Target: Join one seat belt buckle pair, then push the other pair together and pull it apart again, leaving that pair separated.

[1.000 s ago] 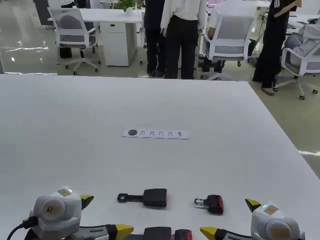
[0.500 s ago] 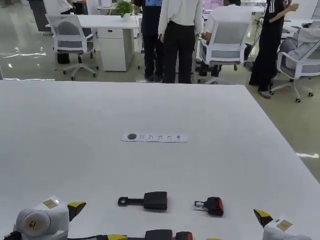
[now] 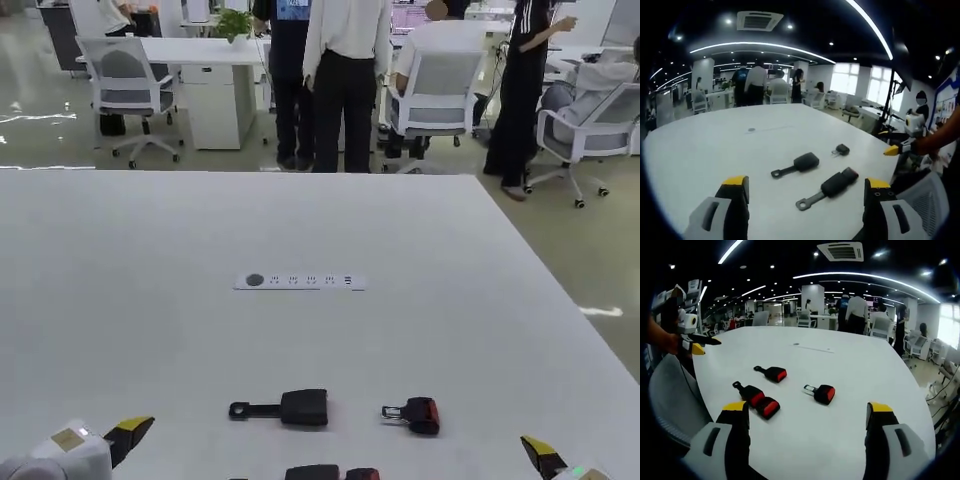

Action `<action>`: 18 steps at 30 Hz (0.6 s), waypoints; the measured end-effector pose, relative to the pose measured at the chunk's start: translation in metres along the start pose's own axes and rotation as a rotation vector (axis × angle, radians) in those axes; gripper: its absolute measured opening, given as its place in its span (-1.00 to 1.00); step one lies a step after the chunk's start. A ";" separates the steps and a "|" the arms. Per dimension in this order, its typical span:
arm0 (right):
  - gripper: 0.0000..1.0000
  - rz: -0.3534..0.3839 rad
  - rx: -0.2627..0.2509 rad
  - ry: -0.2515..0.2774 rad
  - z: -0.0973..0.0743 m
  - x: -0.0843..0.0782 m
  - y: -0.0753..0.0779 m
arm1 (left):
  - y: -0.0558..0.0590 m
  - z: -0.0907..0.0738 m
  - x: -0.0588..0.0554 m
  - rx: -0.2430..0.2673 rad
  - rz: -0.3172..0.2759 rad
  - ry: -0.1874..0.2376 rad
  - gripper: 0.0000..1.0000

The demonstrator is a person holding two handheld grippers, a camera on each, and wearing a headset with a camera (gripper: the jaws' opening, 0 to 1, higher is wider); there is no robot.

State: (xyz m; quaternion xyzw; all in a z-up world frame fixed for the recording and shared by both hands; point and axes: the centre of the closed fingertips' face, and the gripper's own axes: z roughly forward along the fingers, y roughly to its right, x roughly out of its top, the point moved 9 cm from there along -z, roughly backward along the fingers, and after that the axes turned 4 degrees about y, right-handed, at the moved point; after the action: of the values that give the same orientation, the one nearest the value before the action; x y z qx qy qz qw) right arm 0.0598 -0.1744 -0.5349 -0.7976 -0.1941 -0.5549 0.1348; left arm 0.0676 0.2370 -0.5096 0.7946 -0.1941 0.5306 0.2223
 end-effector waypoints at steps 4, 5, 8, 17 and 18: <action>0.95 0.012 -0.008 0.007 -0.001 0.000 -0.002 | -0.010 0.001 -0.007 -0.002 0.002 -0.005 0.96; 0.95 0.014 -0.009 0.009 -0.001 0.000 -0.002 | -0.007 0.000 -0.005 -0.002 0.003 -0.006 0.96; 0.96 0.019 -0.014 0.011 0.000 0.000 -0.002 | 0.000 -0.001 0.001 -0.004 0.004 -0.005 0.96; 0.97 0.028 -0.018 0.007 0.001 -0.002 -0.004 | -0.002 0.002 -0.001 -0.011 -0.006 -0.008 0.95; 0.98 0.030 -0.018 0.007 0.001 -0.002 -0.004 | -0.003 0.001 -0.001 -0.010 -0.009 -0.011 0.95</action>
State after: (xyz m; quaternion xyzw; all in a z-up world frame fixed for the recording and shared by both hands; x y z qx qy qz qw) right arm 0.0576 -0.1705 -0.5369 -0.7996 -0.1766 -0.5575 0.1364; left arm 0.0700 0.2390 -0.5115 0.7973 -0.1943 0.5242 0.2277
